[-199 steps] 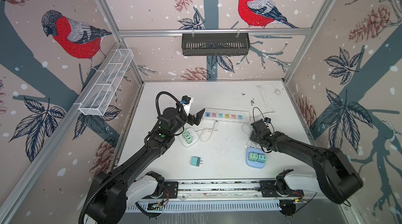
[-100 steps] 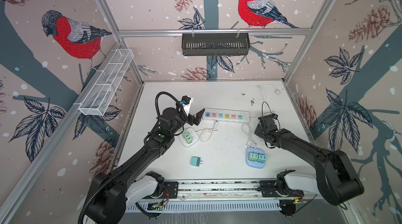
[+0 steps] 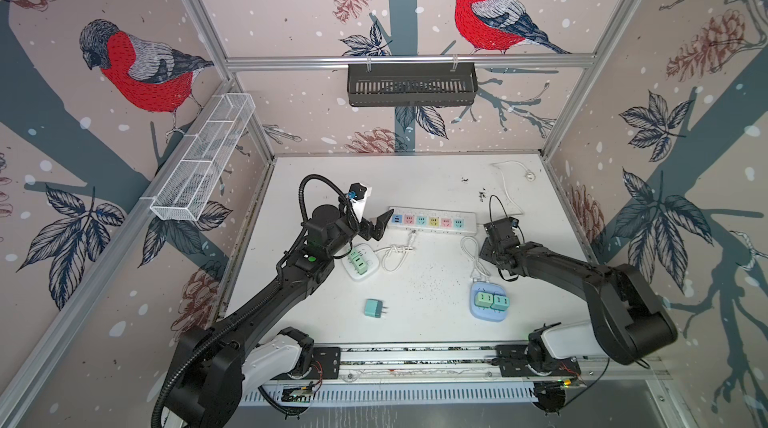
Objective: Insert the plug
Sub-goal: 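Close the right gripper on the teal adapter while the left gripper hovers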
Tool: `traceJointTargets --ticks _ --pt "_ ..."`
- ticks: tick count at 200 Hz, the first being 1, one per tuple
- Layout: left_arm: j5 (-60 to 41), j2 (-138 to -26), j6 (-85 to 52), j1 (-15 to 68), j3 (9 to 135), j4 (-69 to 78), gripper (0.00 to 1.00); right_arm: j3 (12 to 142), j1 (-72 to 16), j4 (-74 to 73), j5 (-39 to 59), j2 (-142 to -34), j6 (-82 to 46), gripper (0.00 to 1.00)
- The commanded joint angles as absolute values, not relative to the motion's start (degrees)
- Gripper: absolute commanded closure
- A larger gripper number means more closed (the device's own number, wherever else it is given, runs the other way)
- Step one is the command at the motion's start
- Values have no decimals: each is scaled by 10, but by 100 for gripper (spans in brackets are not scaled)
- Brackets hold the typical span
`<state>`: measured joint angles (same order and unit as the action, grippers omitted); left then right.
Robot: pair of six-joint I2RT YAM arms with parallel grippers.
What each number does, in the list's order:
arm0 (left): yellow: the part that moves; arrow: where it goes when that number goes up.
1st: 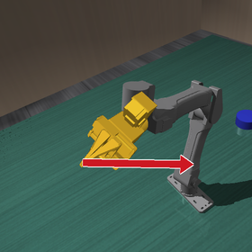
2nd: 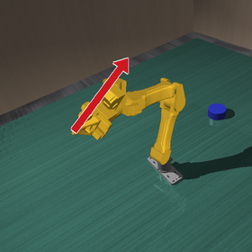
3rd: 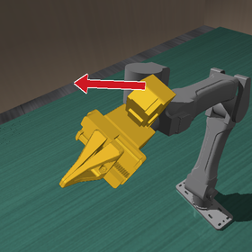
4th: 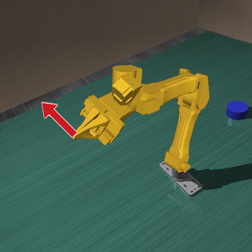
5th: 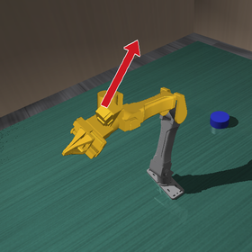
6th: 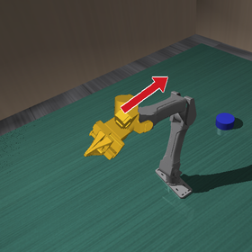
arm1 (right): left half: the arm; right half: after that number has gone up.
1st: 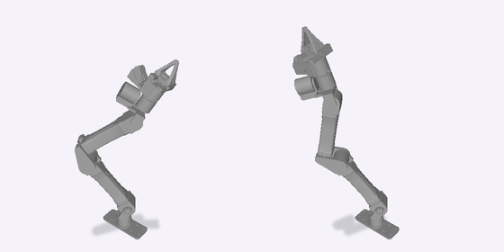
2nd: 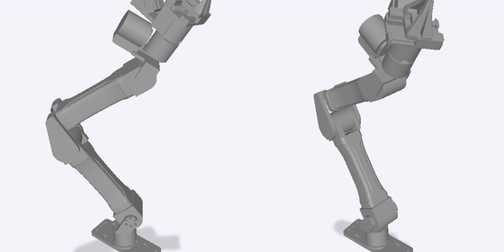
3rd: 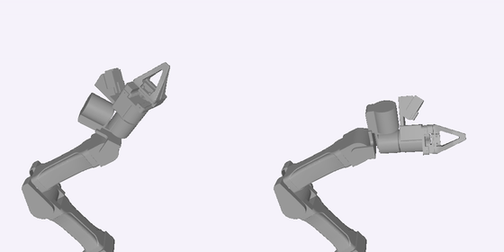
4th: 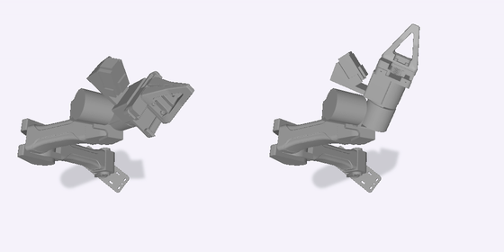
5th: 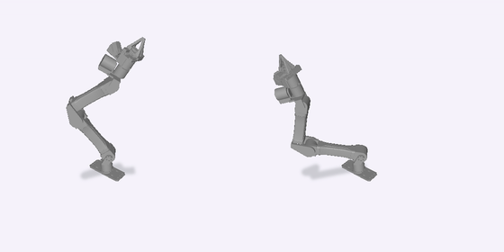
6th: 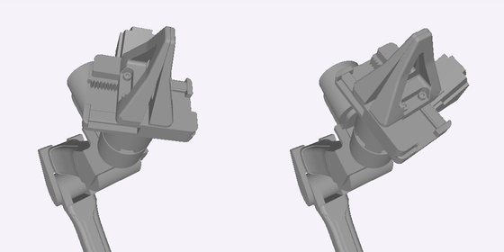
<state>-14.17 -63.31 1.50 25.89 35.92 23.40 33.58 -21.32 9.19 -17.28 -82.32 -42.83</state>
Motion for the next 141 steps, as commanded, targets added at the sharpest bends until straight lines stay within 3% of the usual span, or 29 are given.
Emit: traceJointTargets --ticks 1,79,141 --pt "-157 -642 23 259 367 251 2 347 -219 86 -187 -845 -424 40" --pt "-177 -643 12 259 354 285 2 352 -238 86 -205 -842 -423 60" --pt "-177 -641 -102 262 333 390 1 364 -291 85 -292 -734 -381 65"
